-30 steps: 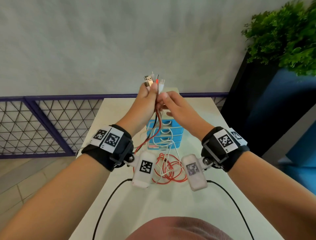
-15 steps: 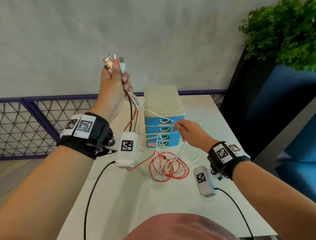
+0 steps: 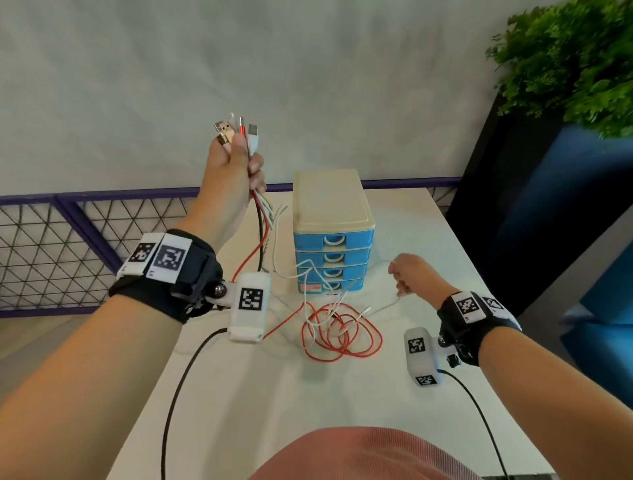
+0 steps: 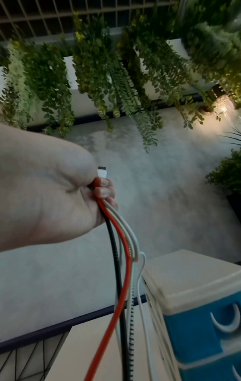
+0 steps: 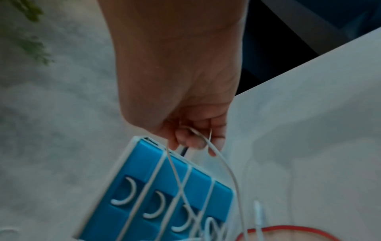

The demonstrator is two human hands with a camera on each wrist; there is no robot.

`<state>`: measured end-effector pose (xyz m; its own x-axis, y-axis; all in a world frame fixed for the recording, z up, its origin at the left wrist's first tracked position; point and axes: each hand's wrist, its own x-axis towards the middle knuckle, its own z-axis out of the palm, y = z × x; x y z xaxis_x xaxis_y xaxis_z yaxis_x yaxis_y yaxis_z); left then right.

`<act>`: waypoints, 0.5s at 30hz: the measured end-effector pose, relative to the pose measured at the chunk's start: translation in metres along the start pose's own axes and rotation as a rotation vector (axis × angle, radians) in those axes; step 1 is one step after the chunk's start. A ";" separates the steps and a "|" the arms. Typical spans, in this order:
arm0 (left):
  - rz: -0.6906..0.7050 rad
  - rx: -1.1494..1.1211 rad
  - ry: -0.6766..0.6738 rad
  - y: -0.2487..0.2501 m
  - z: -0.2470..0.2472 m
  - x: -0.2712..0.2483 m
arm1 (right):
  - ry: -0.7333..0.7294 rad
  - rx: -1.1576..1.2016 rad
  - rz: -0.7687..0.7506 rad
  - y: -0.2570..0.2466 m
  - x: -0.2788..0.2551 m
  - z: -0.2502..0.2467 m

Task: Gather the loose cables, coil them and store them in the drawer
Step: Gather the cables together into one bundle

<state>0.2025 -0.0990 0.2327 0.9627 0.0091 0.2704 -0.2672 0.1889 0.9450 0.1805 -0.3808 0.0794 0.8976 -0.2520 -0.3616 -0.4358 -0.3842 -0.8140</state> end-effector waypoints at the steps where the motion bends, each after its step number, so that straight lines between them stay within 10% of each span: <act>1: 0.005 0.040 -0.003 -0.002 0.000 -0.001 | 0.033 0.032 -0.035 -0.009 -0.002 -0.003; 15: -0.283 0.124 -0.254 -0.038 0.016 -0.022 | -0.140 0.455 -0.621 -0.123 -0.072 0.003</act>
<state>0.1905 -0.1222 0.1942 0.9621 -0.2721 0.0185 -0.0111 0.0289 0.9995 0.1697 -0.3123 0.2042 0.9814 0.0163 0.1913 0.1915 -0.0086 -0.9815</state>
